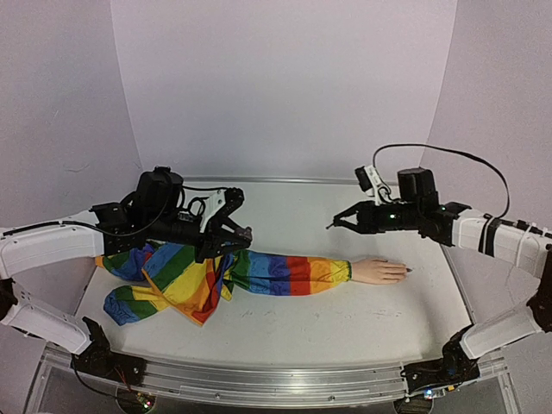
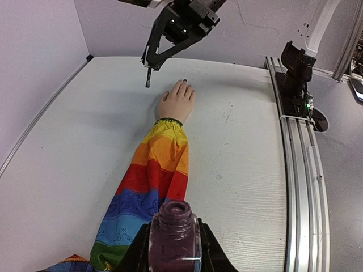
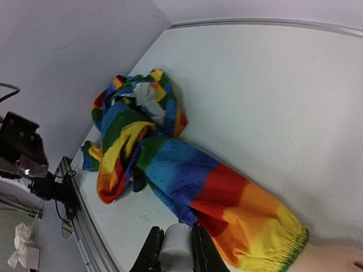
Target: Paint the nails
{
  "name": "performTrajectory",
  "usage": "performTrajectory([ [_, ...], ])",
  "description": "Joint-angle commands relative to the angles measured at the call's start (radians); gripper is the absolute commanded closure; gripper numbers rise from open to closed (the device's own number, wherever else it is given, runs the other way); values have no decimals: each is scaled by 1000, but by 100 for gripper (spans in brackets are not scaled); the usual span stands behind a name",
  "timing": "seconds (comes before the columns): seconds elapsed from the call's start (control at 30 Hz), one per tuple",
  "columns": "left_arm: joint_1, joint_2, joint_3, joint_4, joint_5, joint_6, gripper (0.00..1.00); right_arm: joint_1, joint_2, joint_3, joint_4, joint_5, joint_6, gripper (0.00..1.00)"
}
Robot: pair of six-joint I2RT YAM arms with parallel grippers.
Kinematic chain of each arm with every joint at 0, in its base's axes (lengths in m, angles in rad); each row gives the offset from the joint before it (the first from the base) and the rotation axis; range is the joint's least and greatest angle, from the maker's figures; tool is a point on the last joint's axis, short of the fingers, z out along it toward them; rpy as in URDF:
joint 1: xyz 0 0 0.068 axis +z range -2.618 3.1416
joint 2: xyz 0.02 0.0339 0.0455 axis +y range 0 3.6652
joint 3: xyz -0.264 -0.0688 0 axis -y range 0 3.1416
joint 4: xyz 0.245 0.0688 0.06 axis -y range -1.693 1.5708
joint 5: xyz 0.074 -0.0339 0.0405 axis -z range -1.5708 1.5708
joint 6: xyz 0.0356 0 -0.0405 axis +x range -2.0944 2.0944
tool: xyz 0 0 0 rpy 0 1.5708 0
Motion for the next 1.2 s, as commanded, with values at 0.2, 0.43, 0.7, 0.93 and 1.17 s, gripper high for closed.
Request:
performTrajectory([
  [0.2,-35,-37,-14,27,2,58,100,353,147,354,12,-52,-101,100],
  [0.43,-46,-60,-21,20,-38,73,100,447,191,422,16,-32,-145,100],
  [0.7,-46,-72,-22,17,-60,83,100,491,222,450,16,6,-168,100],
  [0.93,-47,-54,-18,17,-42,74,100,503,216,450,18,33,-176,100],
  [1.17,-48,-46,-16,17,-41,76,100,504,188,430,44,40,-183,100],
])
